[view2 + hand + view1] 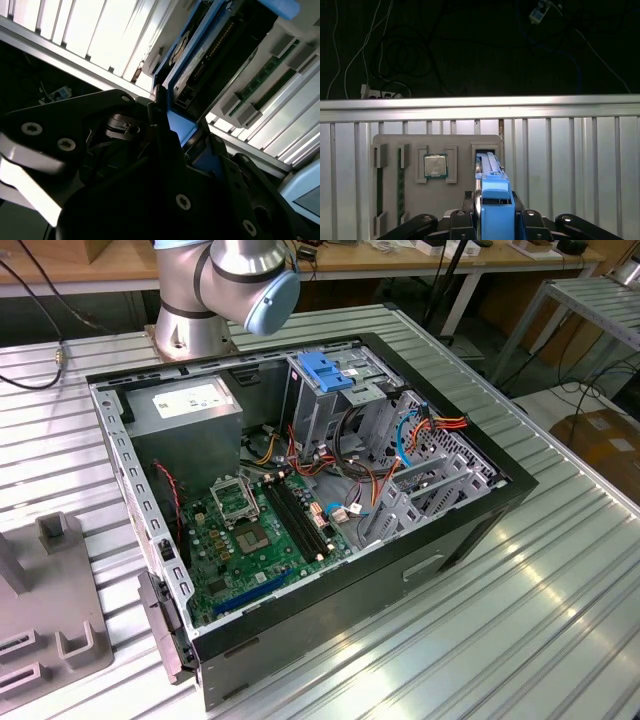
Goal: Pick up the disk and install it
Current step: 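Pick up the disk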
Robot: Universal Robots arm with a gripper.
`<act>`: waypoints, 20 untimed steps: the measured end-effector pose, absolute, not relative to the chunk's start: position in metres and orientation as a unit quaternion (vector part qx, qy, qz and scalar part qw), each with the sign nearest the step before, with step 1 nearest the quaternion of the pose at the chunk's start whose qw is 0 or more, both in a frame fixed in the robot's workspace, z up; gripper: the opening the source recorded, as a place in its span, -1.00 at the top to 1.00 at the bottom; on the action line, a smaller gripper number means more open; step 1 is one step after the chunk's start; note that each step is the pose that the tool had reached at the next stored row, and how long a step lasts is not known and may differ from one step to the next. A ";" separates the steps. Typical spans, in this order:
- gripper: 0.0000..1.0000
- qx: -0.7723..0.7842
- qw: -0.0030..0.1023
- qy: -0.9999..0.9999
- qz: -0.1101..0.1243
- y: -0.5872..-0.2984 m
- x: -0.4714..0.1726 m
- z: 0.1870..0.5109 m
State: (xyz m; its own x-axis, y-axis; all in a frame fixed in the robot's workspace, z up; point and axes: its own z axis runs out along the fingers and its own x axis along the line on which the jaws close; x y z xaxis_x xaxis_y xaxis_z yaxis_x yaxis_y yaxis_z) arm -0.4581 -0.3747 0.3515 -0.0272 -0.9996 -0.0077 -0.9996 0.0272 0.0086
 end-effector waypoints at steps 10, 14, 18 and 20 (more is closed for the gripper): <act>0.26 0.697 0.000 -0.717 -0.006 -0.375 -0.458 0.359; 0.26 0.697 0.000 -0.717 -0.006 -0.375 -0.458 0.359; 0.26 0.697 0.000 -0.717 -0.006 -0.375 -0.458 0.363; 0.26 0.697 0.000 -0.717 -0.006 -0.375 -0.458 0.366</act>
State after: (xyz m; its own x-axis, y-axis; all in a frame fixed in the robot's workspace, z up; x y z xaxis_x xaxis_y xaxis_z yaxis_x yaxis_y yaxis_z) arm -0.4581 -0.3747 0.3665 -0.0273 -0.9996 -0.0077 -0.9996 0.0272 0.0086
